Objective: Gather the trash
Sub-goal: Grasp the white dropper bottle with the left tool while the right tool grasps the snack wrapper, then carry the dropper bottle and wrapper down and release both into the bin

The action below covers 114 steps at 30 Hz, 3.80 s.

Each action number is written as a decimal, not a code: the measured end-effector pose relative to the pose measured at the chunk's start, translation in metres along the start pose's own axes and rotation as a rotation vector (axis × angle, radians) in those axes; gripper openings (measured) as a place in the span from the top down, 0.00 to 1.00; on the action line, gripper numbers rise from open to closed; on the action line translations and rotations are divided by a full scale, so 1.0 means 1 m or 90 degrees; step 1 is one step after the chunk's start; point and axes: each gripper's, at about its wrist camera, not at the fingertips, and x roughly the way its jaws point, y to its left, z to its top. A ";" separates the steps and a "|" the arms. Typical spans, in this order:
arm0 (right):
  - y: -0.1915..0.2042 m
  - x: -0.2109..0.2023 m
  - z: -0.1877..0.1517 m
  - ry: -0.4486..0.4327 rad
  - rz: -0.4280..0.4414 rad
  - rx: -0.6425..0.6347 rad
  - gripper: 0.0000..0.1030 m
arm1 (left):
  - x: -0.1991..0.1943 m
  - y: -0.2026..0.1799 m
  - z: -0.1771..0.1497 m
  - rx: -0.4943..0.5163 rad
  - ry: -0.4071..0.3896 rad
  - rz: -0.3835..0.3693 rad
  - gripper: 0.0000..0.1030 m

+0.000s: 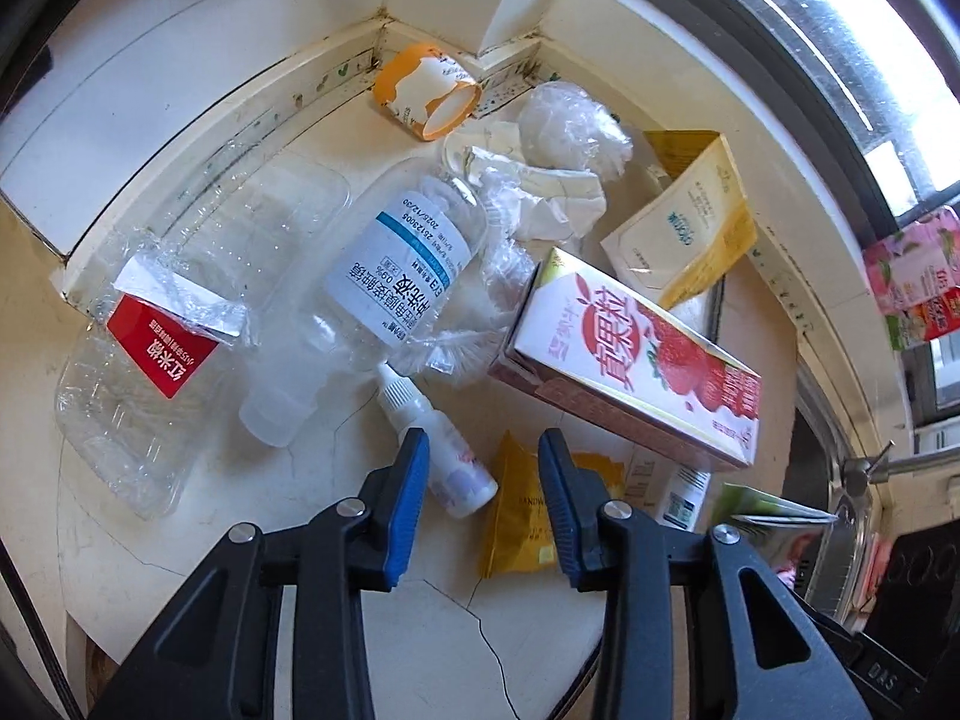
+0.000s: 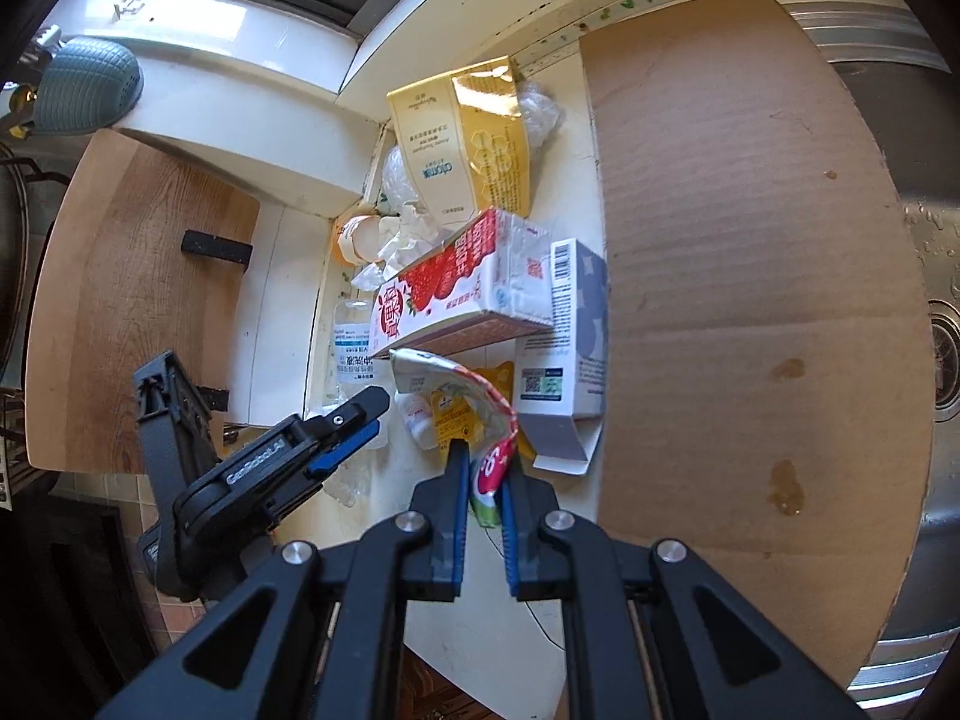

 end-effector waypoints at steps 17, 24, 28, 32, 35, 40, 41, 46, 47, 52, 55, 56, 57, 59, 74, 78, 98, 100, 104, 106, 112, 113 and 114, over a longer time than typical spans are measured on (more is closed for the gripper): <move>-0.013 -0.005 -0.003 0.004 0.016 0.016 0.91 | 0.031 -0.017 -0.002 0.025 0.042 0.097 0.76; -0.014 -0.005 -0.007 0.006 0.015 0.018 0.91 | 0.039 -0.018 -0.006 0.023 0.044 0.104 0.74; -0.012 -0.007 -0.011 0.003 0.011 0.012 0.91 | 0.041 -0.018 -0.010 0.025 0.033 0.096 0.75; -0.008 -0.012 -0.019 0.003 0.011 0.007 0.91 | 0.035 -0.011 -0.021 0.054 0.027 0.094 0.77; -0.001 -0.016 -0.026 0.000 0.013 -0.001 0.91 | 0.012 -0.008 -0.033 0.081 0.014 0.090 0.78; 0.015 -0.032 -0.050 -0.011 0.017 -0.017 0.91 | -0.046 -0.006 -0.062 0.144 -0.010 0.068 0.78; 0.019 -0.037 -0.058 -0.015 0.016 -0.023 0.91 | -0.060 -0.005 -0.072 0.161 -0.015 0.065 0.78; 0.037 -0.056 -0.105 -0.036 0.010 -0.039 0.91 | -0.117 0.012 -0.122 0.230 -0.026 0.034 0.78; 0.041 -0.059 -0.119 -0.037 0.009 -0.039 0.91 | -0.128 0.017 -0.133 0.241 -0.026 0.029 0.78; 0.057 -0.062 -0.185 -0.029 0.002 -0.053 0.91 | -0.171 0.043 -0.184 0.282 -0.039 0.015 0.78; 0.061 -0.057 -0.227 -0.016 0.001 -0.050 0.91 | -0.187 0.063 -0.213 0.298 -0.035 0.011 0.78; 0.062 -0.055 -0.239 -0.013 0.001 -0.048 0.91 | -0.190 0.068 -0.222 0.302 -0.033 0.011 0.78; 0.062 -0.053 -0.252 -0.009 -0.001 -0.046 0.91 | -0.194 0.075 -0.232 0.308 -0.033 0.011 0.78; 0.059 -0.046 -0.279 -0.002 -0.010 -0.046 0.91 | -0.198 0.089 -0.252 0.316 -0.026 0.004 0.78; -0.010 0.016 -0.392 0.115 -0.136 0.008 0.91 | -0.137 0.158 -0.343 0.293 0.090 -0.028 0.78; -0.041 0.040 -0.405 0.156 -0.170 0.021 0.91 | -0.094 0.173 -0.357 0.262 0.121 -0.026 0.78; -0.185 0.247 -0.388 0.279 -0.266 0.078 0.87 | 0.161 0.262 -0.384 0.144 0.264 0.039 0.69; -0.195 0.258 -0.384 0.290 -0.255 0.091 0.83 | 0.171 0.266 -0.385 0.132 0.270 0.035 0.55; -0.204 0.268 -0.379 0.292 -0.275 0.103 0.67 | 0.174 0.269 -0.388 0.138 0.252 0.062 0.39; -0.203 0.266 -0.381 0.285 -0.278 0.101 0.67 | 0.172 0.271 -0.388 0.148 0.245 0.071 0.39; -0.192 0.253 -0.387 0.268 -0.305 0.053 0.67 | 0.161 0.268 -0.388 0.186 0.225 0.077 0.39; -0.191 0.251 -0.388 0.266 -0.306 0.048 0.67 | 0.157 0.267 -0.388 0.191 0.227 0.074 0.39; -0.188 0.247 -0.389 0.263 -0.306 0.044 0.67 | 0.153 0.265 -0.387 0.195 0.228 0.072 0.39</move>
